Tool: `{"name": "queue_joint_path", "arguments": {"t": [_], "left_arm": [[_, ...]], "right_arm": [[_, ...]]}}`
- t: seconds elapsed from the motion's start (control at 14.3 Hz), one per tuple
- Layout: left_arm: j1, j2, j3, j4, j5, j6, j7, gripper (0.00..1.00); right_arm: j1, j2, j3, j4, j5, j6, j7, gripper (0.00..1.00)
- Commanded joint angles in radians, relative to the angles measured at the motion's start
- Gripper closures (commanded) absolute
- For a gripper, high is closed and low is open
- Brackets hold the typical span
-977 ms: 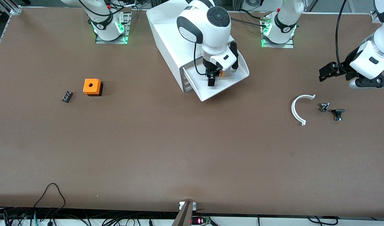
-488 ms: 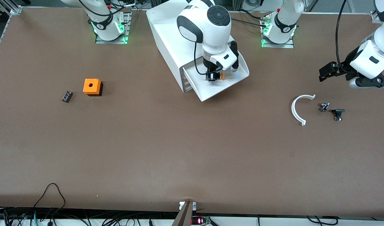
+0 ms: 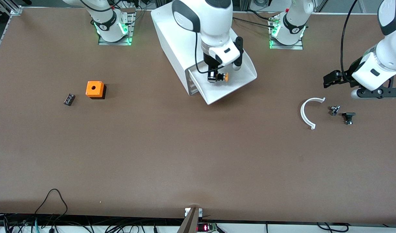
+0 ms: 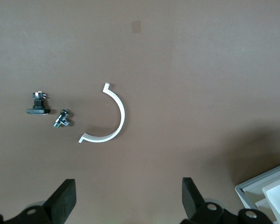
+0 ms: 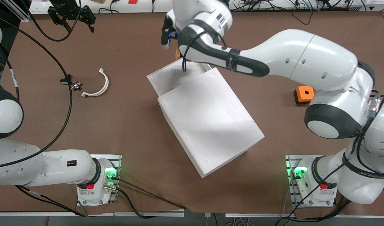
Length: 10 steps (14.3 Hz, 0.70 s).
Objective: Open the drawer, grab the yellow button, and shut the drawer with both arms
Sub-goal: 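Lift the yellow button out of the drawer with the right gripper, then push the drawer shut with the left gripper while the right gripper carries the button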
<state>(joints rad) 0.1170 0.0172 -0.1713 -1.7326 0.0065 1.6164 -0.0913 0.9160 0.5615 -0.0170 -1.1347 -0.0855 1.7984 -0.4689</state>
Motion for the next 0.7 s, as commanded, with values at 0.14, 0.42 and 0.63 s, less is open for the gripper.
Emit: {"name": "queue_joint_path", "arguments": {"t": [0.14, 0.42, 0.63], "left_arm": [[-0.007, 0.049, -0.022, 0.028, 0.01, -0.021, -0.037, 0.0], [-0.013, 0.119, -0.105, 0.018, -0.03, 0.048, -0.223, 0.0], [-0.043, 0.17, -0.183, -0.043, -0.031, 0.195, -0.408, 0.0]], "right_arm": [[-0.096, -0.095, -0.106, -0.124, -0.005, -0.007, 0.172, 0.87], [-0.303, -0.13, -0.118, -0.29, 0.009, 0.024, 0.445, 0.86], [-0.428, -0.13, -0.118, -0.348, 0.016, 0.03, 0.559, 0.85]]}}
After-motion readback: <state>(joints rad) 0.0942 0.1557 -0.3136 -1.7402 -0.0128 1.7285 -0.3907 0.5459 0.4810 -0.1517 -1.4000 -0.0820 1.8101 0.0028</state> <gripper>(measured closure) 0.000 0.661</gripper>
